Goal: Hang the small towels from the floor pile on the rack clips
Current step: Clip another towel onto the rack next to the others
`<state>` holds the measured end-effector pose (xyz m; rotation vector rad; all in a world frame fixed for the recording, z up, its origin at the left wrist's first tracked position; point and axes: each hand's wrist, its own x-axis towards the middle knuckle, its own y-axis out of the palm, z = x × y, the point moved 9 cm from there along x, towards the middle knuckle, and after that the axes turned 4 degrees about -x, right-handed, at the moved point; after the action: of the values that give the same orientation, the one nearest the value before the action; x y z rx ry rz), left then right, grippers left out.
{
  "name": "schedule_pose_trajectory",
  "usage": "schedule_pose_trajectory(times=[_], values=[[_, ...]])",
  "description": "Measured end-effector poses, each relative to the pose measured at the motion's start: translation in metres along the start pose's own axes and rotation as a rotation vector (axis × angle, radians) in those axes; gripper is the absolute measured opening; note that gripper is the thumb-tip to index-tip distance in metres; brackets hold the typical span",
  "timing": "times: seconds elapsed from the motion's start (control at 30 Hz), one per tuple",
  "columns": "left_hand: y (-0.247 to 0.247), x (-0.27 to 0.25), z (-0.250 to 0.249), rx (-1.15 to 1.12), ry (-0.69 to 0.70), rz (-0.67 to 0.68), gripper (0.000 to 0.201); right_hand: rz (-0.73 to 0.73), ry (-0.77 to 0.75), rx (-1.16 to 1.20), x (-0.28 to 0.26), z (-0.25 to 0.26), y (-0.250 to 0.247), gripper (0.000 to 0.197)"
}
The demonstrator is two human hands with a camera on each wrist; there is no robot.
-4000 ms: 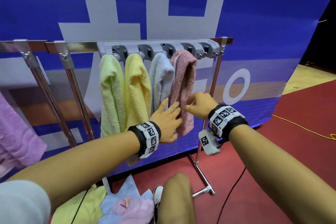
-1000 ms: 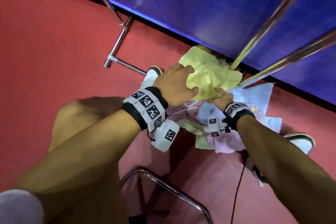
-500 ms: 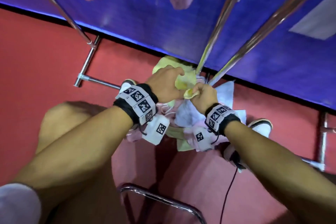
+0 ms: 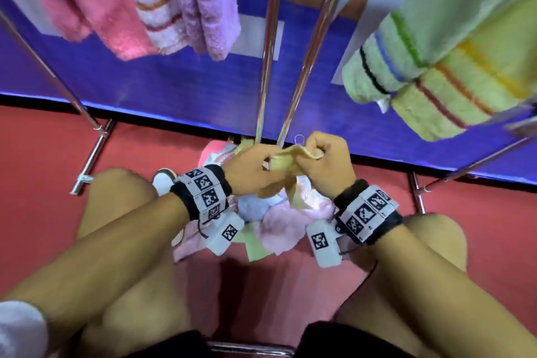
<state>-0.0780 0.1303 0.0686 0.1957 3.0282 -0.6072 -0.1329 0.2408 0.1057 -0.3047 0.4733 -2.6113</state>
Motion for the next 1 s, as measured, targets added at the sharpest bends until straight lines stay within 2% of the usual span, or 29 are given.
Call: schedule_pose_trajectory(times=[0.1, 0.17, 0.23, 0.33, 0.47, 0.53, 0.6, 0.7, 0.83, 0.93, 1.0], values=[[-0.020, -0.010, -0.055, -0.016, 0.084, -0.126, 0.036, -0.132, -0.131, -0.016, -0.003, 0.046, -0.032, 0.033], [-0.038, -0.016, -0.090, -0.129, 0.126, -0.187, 0.041, -0.186, -0.222, -0.004, -0.005, 0.076, -0.048, 0.029], [-0.055, -0.024, -0.131, -0.176, 0.207, -0.242, 0.026, -0.222, -0.297, 0.010, -0.008, 0.106, -0.062, 0.030], [-0.076, -0.039, -0.193, -0.095, 0.382, -0.332, 0.021, -0.280, -0.401, 0.077, -0.014, 0.151, -0.081, 0.035], [-0.101, -0.049, -0.240, -0.038, 0.496, -0.475, 0.018, -0.348, -0.493, 0.119, -0.015, 0.199, -0.102, 0.021], [-0.112, -0.052, -0.253, 0.059, 0.544, -0.554, 0.025, -0.361, -0.492, 0.129, -0.014, 0.212, -0.106, 0.021], [-0.117, -0.052, -0.251, 0.132, 0.539, -0.565, 0.029, -0.375, -0.470, 0.134, -0.013, 0.213, -0.109, 0.030], [-0.115, -0.046, -0.217, 0.221, 0.431, -0.486, 0.034, -0.396, -0.432, 0.022, -0.012, 0.195, -0.108, 0.031], [-0.095, -0.044, -0.137, 0.317, 0.177, -0.297, 0.026, -0.321, -0.265, -0.031, -0.012, 0.137, -0.087, 0.035], [-0.072, -0.054, -0.072, 0.453, -0.029, -0.163, 0.015, -0.265, -0.212, -0.085, -0.021, 0.100, -0.066, 0.037], [-0.059, -0.062, -0.036, 0.515, -0.147, -0.106, 0.017, -0.249, -0.185, -0.101, -0.024, 0.081, -0.056, 0.037]])
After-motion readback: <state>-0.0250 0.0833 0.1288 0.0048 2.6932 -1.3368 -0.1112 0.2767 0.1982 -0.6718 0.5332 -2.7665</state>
